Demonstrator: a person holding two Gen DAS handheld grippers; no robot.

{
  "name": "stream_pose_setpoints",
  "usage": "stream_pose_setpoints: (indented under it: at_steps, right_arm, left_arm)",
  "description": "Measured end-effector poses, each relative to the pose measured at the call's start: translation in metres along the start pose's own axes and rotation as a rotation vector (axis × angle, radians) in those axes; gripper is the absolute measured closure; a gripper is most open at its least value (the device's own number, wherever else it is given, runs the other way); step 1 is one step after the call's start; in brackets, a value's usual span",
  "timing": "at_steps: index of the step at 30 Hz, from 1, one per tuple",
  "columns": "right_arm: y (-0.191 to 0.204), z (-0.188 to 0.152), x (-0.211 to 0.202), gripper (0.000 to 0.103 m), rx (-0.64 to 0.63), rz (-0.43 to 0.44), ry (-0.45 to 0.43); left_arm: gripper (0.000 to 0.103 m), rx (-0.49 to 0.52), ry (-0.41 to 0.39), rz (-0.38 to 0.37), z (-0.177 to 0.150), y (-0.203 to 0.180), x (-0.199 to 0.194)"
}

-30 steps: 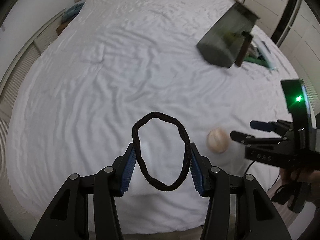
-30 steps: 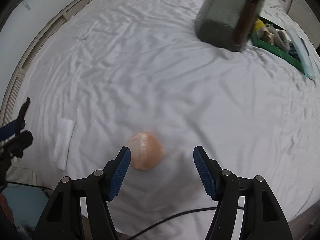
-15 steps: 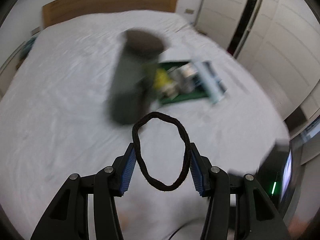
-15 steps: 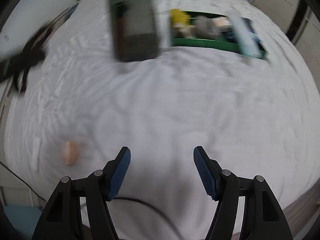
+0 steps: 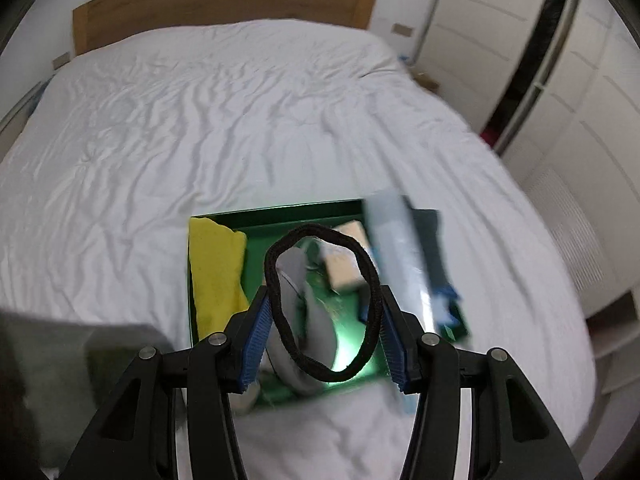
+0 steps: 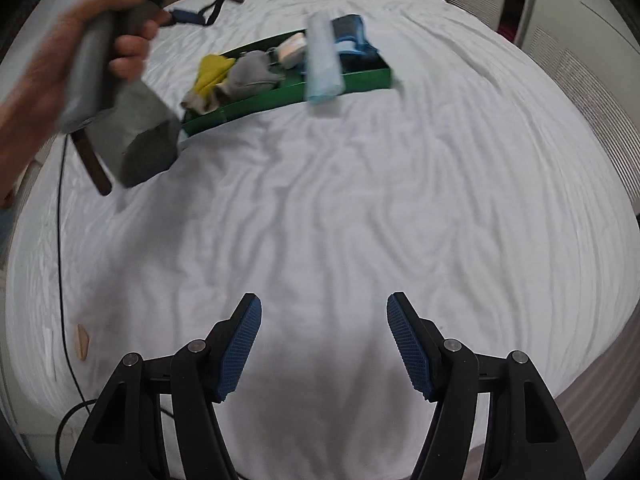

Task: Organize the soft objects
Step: 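Drop the black hair tie into the tray with the left gripper while the right moves off, then grasp the white folded cloth with the left gripper while the right grasps the peach sponge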

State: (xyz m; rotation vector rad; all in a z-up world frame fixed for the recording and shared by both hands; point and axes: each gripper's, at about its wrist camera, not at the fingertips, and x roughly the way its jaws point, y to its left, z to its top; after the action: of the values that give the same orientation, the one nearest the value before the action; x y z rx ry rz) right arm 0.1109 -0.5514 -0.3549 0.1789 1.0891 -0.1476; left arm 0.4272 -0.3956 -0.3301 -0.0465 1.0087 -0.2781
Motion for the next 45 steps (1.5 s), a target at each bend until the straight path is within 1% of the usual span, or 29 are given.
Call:
stream_pose_setpoints:
  at_steps: [3,6,8,10,12,17,19,23,25,28,30,32,35,39,41,43,44,45]
  right_arm:
    - [-0.011,-0.002,0.001,0.037,0.022,0.012,-0.002]
    - [-0.021,0.001,0.009,0.037,0.036,0.022,-0.005]
    - [-0.025,0.003,0.011,0.037,0.044,0.032,-0.009]
    - [-0.027,0.004,0.013,0.037,0.048,0.035,-0.012]
    - [-0.029,0.004,0.013,0.037,0.052,0.039,-0.011]
    - [-0.032,0.006,0.014,0.037,0.053,0.042,-0.009]
    - [-0.032,0.007,0.013,0.037,0.053,0.041,-0.011]
    - [-0.031,0.009,0.009,0.037,0.052,0.038,-0.018]
    - [-0.028,0.010,0.006,0.037,0.043,0.034,-0.023]
    - [-0.022,0.011,0.002,0.037,0.028,0.031,-0.026]
    - [-0.014,0.011,-0.001,0.037,0.006,0.025,-0.028]
    - [-0.004,0.011,-0.003,0.037,-0.017,0.024,-0.029]
    - [0.017,0.012,-0.009,0.037,-0.067,0.030,-0.034]
    - [0.050,0.010,-0.016,0.037,-0.130,0.055,-0.040]
    - [0.068,0.007,-0.016,0.037,-0.159,0.076,-0.038]
    - [0.091,0.003,-0.015,0.037,-0.193,0.101,-0.028]
    - [0.108,-0.001,-0.013,0.037,-0.218,0.121,-0.019]
    - [0.120,-0.004,-0.011,0.037,-0.236,0.136,-0.011]
  left_arm:
    - [0.058,-0.012,0.033,0.046,0.003,0.001,0.029]
    - [0.057,-0.020,0.073,0.057,-0.003,0.000,0.048]
    - [0.048,-0.013,0.085,0.062,-0.007,0.001,0.054]
    - [0.037,-0.013,0.076,0.058,-0.008,-0.002,0.054]
    - [0.029,-0.017,0.067,0.045,-0.008,-0.003,0.051]
    - [0.029,-0.013,0.058,0.057,-0.003,-0.006,0.046]
    - [0.029,-0.006,0.041,0.065,-0.002,-0.009,0.039]
    - [0.029,0.004,0.042,0.061,-0.002,-0.013,0.026]
    - [0.029,0.020,0.038,0.045,-0.009,-0.019,0.007]
    - [0.029,0.044,0.033,-0.023,-0.029,-0.021,-0.033]
    - [0.029,0.060,0.026,-0.037,-0.043,-0.019,-0.058]
    - [0.029,0.070,0.027,-0.066,-0.067,-0.007,-0.092]
    - [0.029,0.090,0.030,-0.046,-0.097,0.019,-0.132]
    - [0.029,0.117,0.049,0.065,-0.141,0.073,-0.178]
    - [0.029,0.099,0.071,0.126,-0.165,0.111,-0.200]
    - [0.029,0.075,0.105,0.205,-0.191,0.153,-0.222]
    - [0.029,0.069,0.112,0.231,-0.201,0.166,-0.229]
    - [0.029,0.056,0.128,0.273,-0.215,0.187,-0.238]
